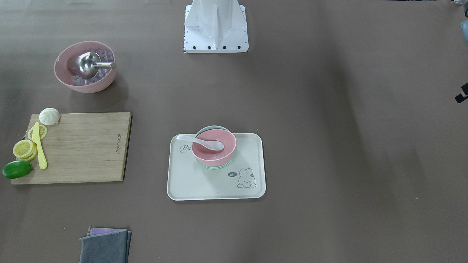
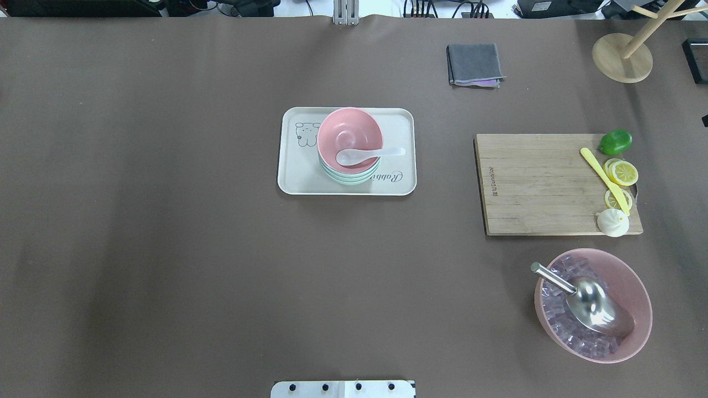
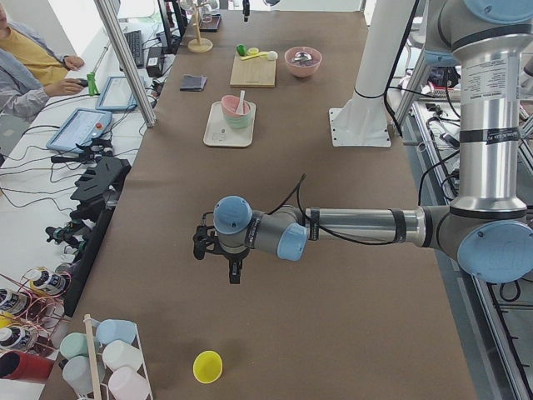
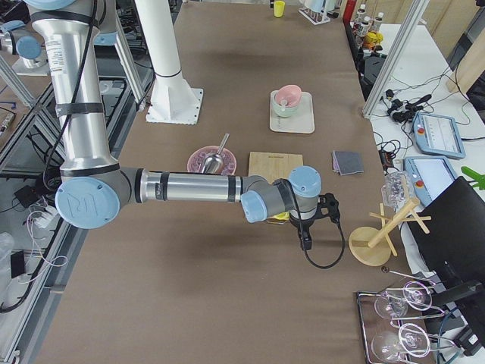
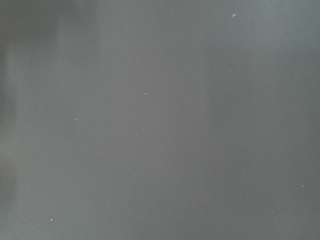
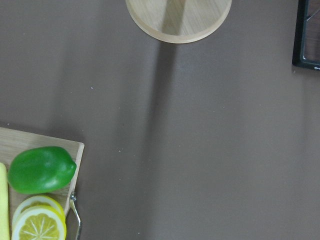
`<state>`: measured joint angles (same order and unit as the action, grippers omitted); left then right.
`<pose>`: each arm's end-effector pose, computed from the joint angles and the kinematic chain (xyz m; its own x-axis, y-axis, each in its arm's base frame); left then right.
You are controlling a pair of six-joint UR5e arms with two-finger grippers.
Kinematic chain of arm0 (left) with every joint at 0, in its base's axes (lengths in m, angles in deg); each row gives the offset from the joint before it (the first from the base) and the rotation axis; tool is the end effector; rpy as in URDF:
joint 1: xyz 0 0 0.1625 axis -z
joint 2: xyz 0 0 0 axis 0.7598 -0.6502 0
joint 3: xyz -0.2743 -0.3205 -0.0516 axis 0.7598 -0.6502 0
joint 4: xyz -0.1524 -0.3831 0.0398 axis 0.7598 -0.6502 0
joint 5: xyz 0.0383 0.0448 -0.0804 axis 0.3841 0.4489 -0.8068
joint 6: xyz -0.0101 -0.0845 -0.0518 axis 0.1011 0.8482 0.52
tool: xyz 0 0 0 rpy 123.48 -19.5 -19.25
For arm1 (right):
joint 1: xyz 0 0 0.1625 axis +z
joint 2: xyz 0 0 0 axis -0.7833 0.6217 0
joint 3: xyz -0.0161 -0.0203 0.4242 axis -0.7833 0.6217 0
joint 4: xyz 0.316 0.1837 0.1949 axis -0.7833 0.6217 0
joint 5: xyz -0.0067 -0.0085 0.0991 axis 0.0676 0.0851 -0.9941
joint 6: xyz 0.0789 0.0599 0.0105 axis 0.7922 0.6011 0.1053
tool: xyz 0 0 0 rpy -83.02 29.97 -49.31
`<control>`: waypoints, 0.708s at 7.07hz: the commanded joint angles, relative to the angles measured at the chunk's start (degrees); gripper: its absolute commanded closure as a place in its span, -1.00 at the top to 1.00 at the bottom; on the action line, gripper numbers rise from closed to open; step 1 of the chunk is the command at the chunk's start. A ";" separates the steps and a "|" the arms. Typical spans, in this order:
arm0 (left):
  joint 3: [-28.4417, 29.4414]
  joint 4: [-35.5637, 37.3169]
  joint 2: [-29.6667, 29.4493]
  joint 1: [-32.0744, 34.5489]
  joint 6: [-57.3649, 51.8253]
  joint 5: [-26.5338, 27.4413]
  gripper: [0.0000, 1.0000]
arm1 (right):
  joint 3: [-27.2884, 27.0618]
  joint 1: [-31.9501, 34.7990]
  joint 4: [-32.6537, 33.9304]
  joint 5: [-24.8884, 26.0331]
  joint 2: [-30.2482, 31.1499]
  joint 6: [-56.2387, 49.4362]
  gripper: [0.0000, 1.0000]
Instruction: Stack pink bowl on green and place spoon
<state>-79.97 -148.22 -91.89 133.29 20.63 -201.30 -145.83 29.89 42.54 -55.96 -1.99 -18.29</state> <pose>-0.0070 -0.4699 0.6405 0.6278 -0.0385 -0.7774 0.0806 0.9966 0.0157 -0.0158 -0.5564 0.6345 0.7159 -0.1817 0.6742 0.0103 0.9682 0.2500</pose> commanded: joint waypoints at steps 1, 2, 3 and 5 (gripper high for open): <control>0.91 0.89 -0.33 0.44 -0.44 0.59 0.96 | 0.12 -0.06 -2.46 -0.85 0.83 -0.29 1.00; 0.57 0.81 0.10 0.44 -0.44 0.51 0.96 | 0.38 0.02 -2.64 -1.30 1.27 -0.39 1.00; -0.22 0.46 0.19 1.22 0.26 1.55 0.96 | 0.30 0.02 -2.29 -1.47 1.36 -0.39 1.00; 0.39 0.37 0.19 1.93 0.36 1.65 0.96 | -0.05 0.02 -1.85 -1.83 1.72 -0.21 1.00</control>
<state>-79.82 -147.71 -91.76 134.89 20.87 -199.74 -145.65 29.91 40.48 -57.62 -0.47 -18.63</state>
